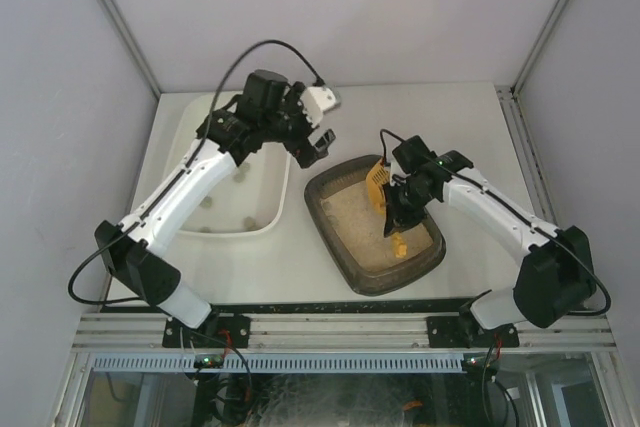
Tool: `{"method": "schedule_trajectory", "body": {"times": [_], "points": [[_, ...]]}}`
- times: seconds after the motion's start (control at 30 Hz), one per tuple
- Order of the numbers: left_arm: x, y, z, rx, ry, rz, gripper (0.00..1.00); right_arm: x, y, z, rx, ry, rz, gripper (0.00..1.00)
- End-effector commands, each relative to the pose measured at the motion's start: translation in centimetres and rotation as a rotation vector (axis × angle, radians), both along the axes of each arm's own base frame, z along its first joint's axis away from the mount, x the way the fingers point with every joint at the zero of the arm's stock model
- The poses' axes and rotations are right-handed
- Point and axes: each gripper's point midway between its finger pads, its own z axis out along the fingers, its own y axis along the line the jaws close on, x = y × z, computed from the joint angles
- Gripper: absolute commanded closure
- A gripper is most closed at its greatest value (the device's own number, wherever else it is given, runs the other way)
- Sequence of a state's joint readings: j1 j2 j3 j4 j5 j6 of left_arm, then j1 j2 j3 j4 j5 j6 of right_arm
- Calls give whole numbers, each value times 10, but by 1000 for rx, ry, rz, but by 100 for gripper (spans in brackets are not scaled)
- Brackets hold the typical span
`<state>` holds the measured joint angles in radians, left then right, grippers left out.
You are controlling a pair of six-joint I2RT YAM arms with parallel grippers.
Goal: Clean the litter box
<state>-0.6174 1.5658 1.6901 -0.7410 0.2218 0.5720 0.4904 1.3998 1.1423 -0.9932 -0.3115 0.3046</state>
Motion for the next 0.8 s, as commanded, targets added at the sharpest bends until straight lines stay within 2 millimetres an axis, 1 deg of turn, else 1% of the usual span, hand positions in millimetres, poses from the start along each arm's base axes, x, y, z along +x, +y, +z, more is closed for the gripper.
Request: {"method": "schedule_trajectory", "body": {"times": [0.0,0.03,0.1,0.17,0.27,0.37,0.47,0.57,0.67,0.77], "points": [[-6,4,12,-503,494,298,0,-20,-8,6,-56,78,31,100],[2,6,8,-553,551,368,0,-23,-7,4,-60,96,34,100],[15,11,-1,-583,618,491,0,-29,-2,1,-50,138,50,100],[33,21,-11,-603,619,657,0,-35,6,-3,-38,178,75,100],[43,26,-19,-637,625,760,0,-43,18,-10,-26,220,120,100],[52,27,-30,-688,622,813,0,-51,30,-19,-23,264,168,100],[57,24,-45,-697,654,844,0,-58,40,-30,-25,312,207,100],[63,22,-58,-704,664,863,0,-63,49,-37,0,366,221,100],[69,25,-66,-707,633,875,0,-65,49,-46,-21,401,212,100],[71,27,-71,-702,610,876,0,-63,52,-55,-24,418,191,100]]}}
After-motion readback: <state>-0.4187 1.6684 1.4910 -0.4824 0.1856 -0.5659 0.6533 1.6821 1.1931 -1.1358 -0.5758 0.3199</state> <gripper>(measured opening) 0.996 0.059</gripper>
